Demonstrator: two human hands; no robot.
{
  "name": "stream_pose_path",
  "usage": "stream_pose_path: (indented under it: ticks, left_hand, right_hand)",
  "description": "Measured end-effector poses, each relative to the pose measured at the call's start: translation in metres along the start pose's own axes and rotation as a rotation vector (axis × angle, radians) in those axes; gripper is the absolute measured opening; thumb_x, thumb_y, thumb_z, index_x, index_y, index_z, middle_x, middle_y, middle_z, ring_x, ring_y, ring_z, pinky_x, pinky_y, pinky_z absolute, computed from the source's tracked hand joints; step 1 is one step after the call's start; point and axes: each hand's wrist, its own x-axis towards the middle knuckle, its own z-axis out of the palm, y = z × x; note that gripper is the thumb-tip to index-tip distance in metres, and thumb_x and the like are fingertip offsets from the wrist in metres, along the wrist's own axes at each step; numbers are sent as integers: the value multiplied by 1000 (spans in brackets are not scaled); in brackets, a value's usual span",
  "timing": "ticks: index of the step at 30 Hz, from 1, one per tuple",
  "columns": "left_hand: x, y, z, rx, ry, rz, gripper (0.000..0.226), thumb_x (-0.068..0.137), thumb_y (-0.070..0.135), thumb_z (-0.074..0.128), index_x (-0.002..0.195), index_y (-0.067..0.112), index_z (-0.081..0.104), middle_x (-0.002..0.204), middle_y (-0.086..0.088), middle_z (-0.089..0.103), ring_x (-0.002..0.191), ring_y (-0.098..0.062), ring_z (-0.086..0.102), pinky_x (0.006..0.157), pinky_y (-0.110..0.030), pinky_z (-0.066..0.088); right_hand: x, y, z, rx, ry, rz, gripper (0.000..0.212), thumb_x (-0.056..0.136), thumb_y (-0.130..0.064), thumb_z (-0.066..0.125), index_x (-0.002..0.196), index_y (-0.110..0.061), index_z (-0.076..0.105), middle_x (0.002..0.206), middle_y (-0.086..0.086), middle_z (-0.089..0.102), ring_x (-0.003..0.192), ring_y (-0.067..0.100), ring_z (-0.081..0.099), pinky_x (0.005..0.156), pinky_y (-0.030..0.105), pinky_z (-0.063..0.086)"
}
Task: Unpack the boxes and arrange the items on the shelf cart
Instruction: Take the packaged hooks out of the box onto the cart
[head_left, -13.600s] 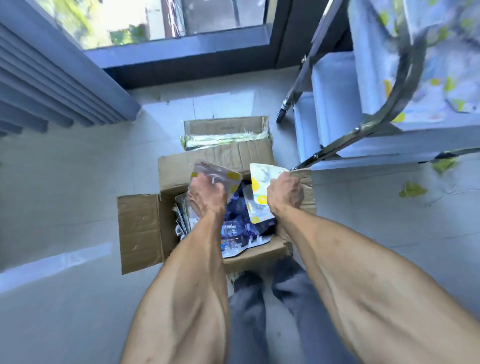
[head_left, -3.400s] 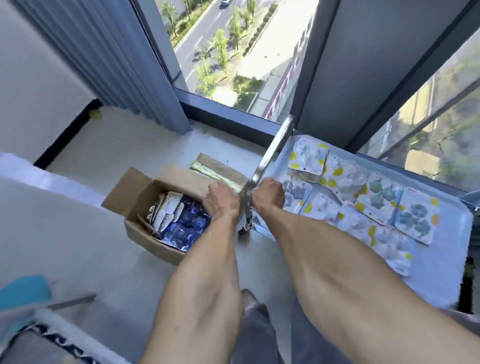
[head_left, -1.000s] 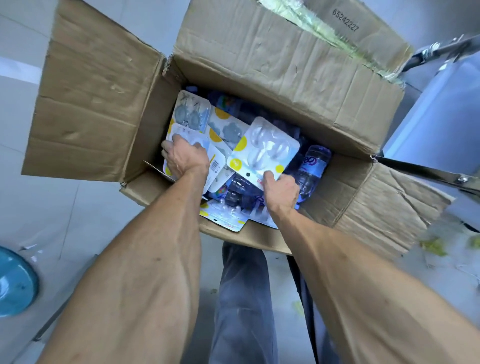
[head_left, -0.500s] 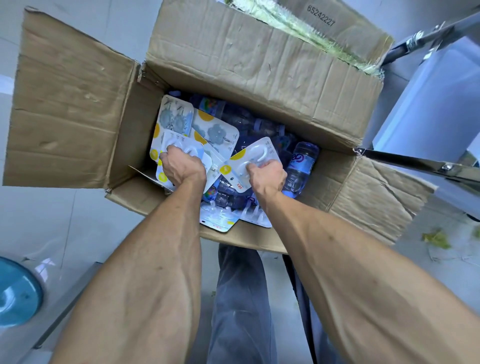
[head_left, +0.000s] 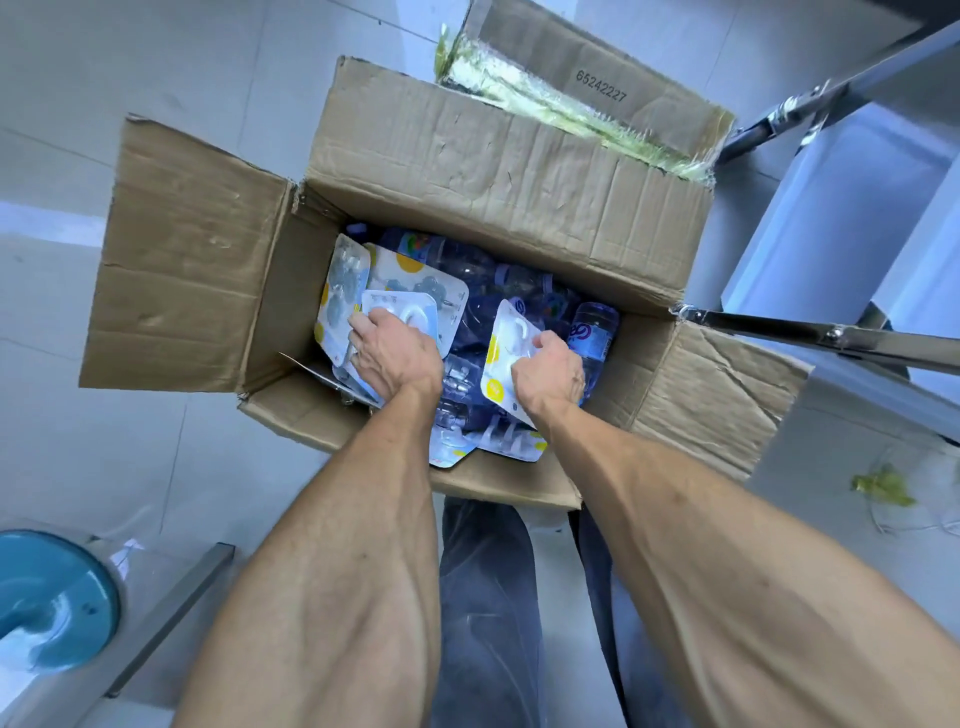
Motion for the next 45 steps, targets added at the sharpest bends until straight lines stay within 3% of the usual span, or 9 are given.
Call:
stream_pose_path:
  ticks: [6,13,19,22,25,31,35,39,45]
  left_hand:
    - [-40,40,-60,-83,4,32,32,97,24,54,119,2,49,135,-17,44,113,-35,53,89,-45,43]
    - [-117,102,-156,-189,23,-11,34,95,30,54,117,4,55,125,-19,47,109,-36,52,85,-43,45]
    - [-182,149,-231,-288,85,-34,34,94,40,53,115,13,61,132,-12,47,114,-30,51,88,-39,47]
    - [-209,168,-274,-293,116,-13,31,94,44,50,114,21,59,128,-5,45,112,-25,53,85,-35,47]
    - [-235,176,-311,-313,162,3,32,95,46,46,113,23,58,132,-2,43,113,-23,51,86,-34,48]
    - [-295,180,-363,-317,243,6,39,96,53,43,116,23,57,140,-1,35,117,-21,47,87,-31,47]
    - [-346,179,-386,-323,311,22,40,97,53,40,119,24,56,140,0,35,118,-20,47,90,-30,45]
    - [-400,189,-397,-326,366,50,41,98,51,41,123,23,56,141,-2,35,120,-20,45,90,-29,45]
    - [-478,225,-389,-318,358,103,38,92,45,48,117,20,61,125,-4,44,112,-23,47,89,-33,46]
  right_hand:
    - [-33,-22,-65,-38,14,-71,35,79,-5,54,111,-17,64,111,15,65,103,35,61,77,29,43]
    - [-78,-83,-185,-130,-26,-278,36,81,-8,53,113,-16,67,109,15,69,98,35,66,80,33,53]
    - [-121,-115,-287,-156,20,-400,30,82,-17,53,107,-26,65,111,4,68,100,25,66,70,22,41]
    - [-144,-126,-333,-198,66,-437,28,83,-15,51,107,-24,63,107,2,68,99,23,66,75,24,49]
    - [-173,-131,-368,-181,102,-466,19,83,-17,49,97,-24,61,103,2,68,95,24,66,67,23,42]
    - [-232,-128,-419,-241,186,-563,25,85,-16,46,104,-22,60,108,3,65,99,26,64,69,25,39]
    - [-264,-114,-463,-280,227,-659,16,82,-10,43,88,-22,52,106,4,66,98,26,64,68,24,39]
    - [-286,-85,-505,-257,297,-724,24,85,-10,43,100,-18,59,106,7,67,98,28,64,70,25,42]
    - [-299,-11,-563,-107,417,-751,18,85,-10,48,100,-17,57,98,11,66,91,32,65,67,30,43]
